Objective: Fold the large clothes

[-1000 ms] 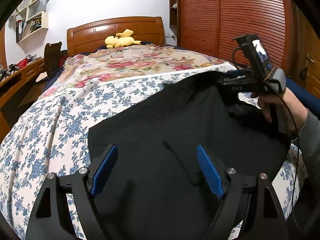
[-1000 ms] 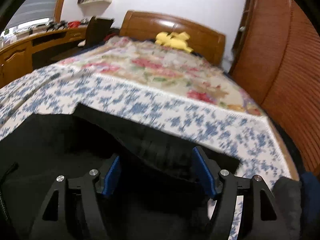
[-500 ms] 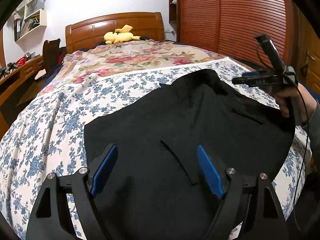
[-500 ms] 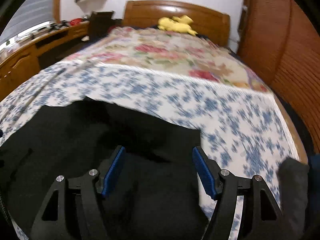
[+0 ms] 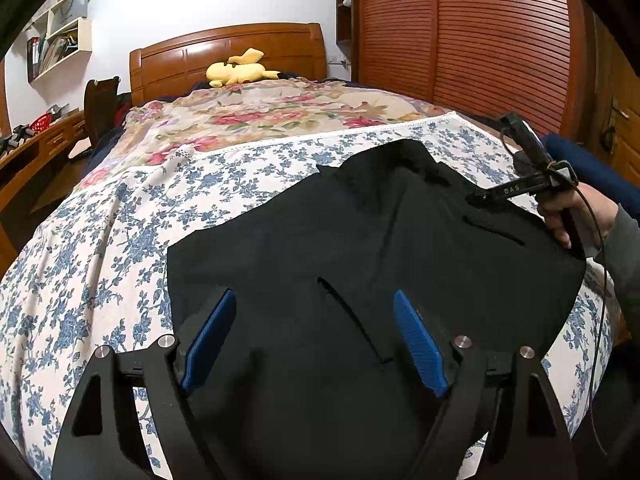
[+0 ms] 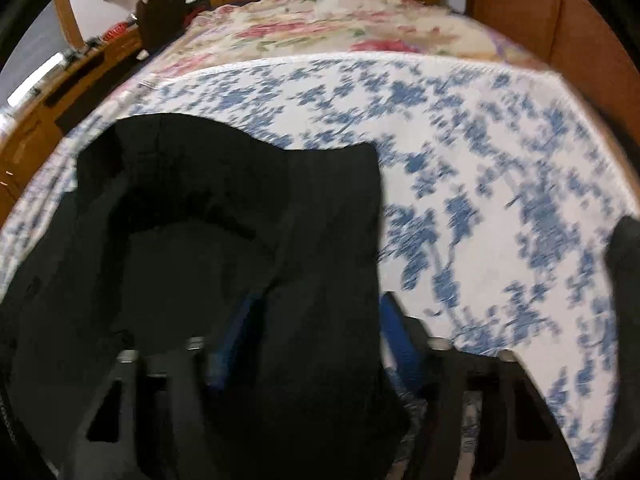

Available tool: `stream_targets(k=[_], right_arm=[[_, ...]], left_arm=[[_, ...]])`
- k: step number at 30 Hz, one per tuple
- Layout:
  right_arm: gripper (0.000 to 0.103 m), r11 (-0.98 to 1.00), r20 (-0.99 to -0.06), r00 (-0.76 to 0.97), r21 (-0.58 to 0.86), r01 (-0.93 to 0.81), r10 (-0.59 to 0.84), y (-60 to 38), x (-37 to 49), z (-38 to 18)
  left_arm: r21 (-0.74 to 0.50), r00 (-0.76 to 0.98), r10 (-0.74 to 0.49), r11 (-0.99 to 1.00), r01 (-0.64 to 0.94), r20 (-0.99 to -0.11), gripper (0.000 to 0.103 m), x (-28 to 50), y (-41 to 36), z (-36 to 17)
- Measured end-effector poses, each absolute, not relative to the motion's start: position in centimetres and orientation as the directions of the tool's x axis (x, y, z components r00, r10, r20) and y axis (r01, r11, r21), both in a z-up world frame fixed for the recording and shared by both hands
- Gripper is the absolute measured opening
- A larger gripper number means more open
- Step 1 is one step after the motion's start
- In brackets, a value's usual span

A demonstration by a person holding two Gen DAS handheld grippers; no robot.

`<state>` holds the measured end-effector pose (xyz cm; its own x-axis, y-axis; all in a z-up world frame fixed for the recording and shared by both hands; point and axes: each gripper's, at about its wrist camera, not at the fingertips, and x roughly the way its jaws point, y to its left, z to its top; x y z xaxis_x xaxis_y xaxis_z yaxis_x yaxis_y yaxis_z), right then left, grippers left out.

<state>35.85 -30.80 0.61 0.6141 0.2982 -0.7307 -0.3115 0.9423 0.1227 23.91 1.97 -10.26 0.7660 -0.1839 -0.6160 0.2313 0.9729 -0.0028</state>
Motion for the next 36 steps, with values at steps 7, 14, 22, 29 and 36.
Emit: stream_targets(k=[7, 14, 22, 29, 36], right_arm=[[0.006, 0.954, -0.636, 0.718, 0.106, -0.279, 0.281, -32.1, 34.5, 2.3], [0.033, 0.973, -0.608, 0.773, -0.001, -0.229, 0.181, -32.8, 31.4, 2.8], [0.045, 0.961, -0.574, 0.79, -0.018, -0.275, 0.215, -33.0, 23.7, 3.3], [0.048, 0.944, -0.585, 0.771, -0.025, -0.329, 0.254, -33.1, 18.8, 1.4], [0.066, 0.963, -0.615, 0.768, -0.053, -0.264, 0.177, -34.2, 17.5, -0.7]], left_arm=[[-0.015, 0.76, -0.192, 0.972, 0.233, -0.622, 0.082, 23.1, 2.1, -10.7], [-0.024, 0.762, -0.221, 0.965, 0.261, -0.608, 0.082, 21.6, 0.9, -10.3], [-0.028, 0.757, -0.255, 0.954, 0.299, -0.601, 0.082, 20.2, -1.0, -10.2], [-0.035, 0.756, -0.281, 0.945, 0.324, -0.591, 0.082, 19.5, -2.5, -10.0], [-0.024, 0.734, -0.287, 0.938, 0.347, -0.615, 0.082, 19.0, -3.8, -11.0]])
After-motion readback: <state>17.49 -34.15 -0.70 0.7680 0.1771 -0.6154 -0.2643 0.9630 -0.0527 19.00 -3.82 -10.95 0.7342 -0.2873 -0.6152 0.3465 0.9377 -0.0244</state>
